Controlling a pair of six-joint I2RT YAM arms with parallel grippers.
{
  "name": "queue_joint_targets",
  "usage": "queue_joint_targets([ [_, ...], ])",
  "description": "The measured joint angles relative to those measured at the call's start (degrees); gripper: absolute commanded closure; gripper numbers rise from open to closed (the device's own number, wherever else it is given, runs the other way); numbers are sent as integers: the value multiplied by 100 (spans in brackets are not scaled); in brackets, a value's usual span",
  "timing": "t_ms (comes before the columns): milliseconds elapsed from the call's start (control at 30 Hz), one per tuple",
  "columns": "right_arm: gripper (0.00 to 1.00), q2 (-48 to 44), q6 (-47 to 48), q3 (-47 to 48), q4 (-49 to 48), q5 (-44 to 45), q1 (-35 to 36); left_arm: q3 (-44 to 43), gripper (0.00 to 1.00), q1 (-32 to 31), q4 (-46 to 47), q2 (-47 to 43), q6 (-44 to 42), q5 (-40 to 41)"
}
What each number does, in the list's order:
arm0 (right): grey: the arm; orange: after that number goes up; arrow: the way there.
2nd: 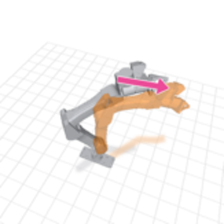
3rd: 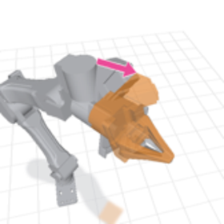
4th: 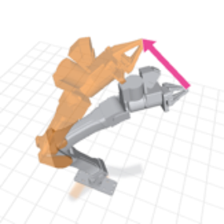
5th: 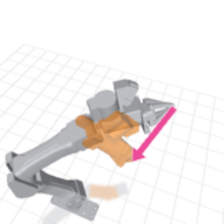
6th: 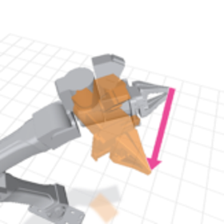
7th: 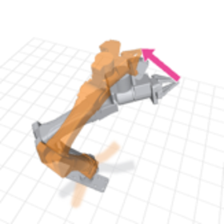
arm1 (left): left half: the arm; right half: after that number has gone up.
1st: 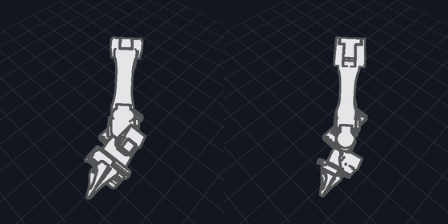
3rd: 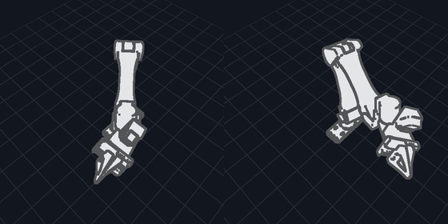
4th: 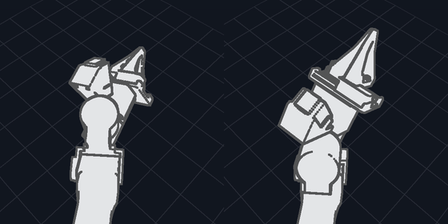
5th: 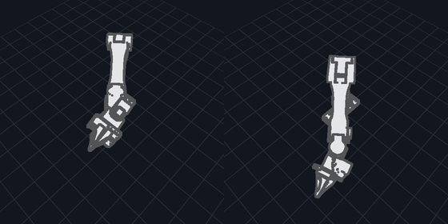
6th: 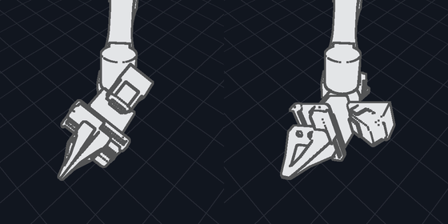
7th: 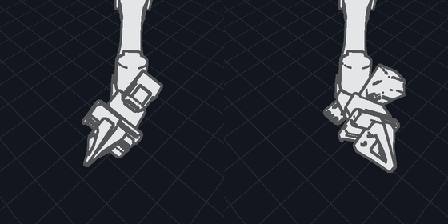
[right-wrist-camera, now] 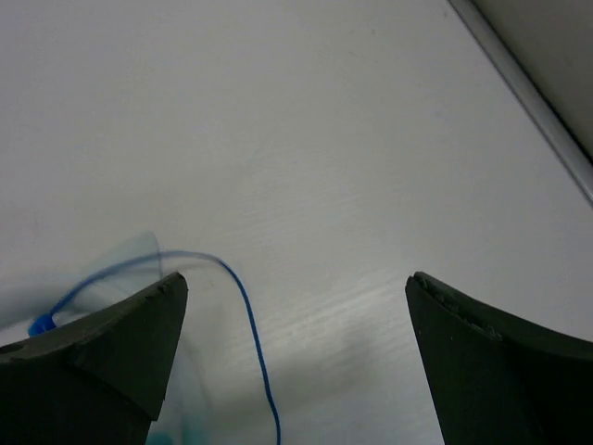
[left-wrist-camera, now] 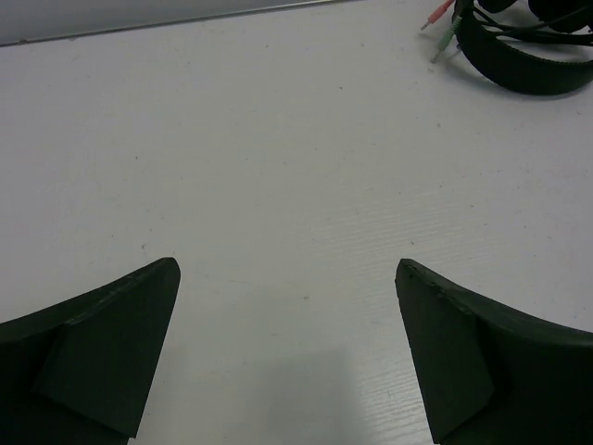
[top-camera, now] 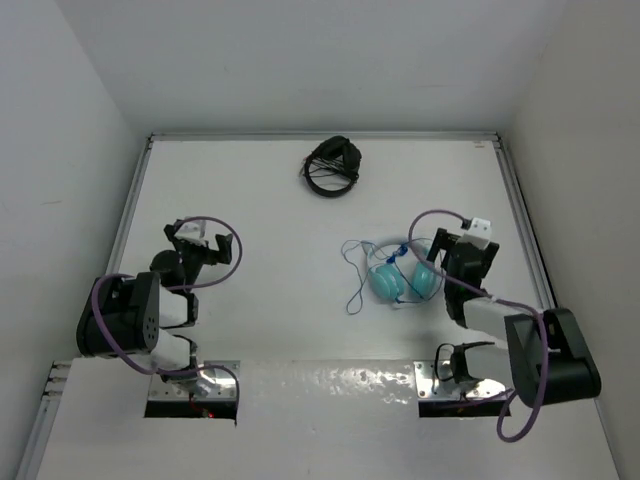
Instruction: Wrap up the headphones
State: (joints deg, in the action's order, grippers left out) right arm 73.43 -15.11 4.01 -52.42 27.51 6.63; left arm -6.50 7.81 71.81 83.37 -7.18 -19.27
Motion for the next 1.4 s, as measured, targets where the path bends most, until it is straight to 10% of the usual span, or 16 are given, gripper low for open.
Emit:
queue_joint_targets([
  [167,1,-527,-564,1851,3012,11,42,-13,6,7,-15,0,-7,-46],
  [333,1,-503,-1187,3209,5206,323,575,-815,51,83,-1241,-98,-138,-638],
  [533,1,-76,-1816,3239,6557,162,960,-5383,37,-654,-5812,201,-997,-146],
  [733,5,87,-2087,2977,6782,-225,1064,-7095,36,-1967,-7753,251,-1335,151],
  [800,11,170,-2090,2979,6874,-256,1224,-7121,36,-2131,-8157,337,-1366,256],
  [1033,100,184,-2090,2924,7108,-251,1410,-7121,36,-2621,-9462,828,-1609,660],
  [1400,100,-221,7,3842,6234,-365,1513,-8483,36,-2780,-10806,828,-1808,26],
])
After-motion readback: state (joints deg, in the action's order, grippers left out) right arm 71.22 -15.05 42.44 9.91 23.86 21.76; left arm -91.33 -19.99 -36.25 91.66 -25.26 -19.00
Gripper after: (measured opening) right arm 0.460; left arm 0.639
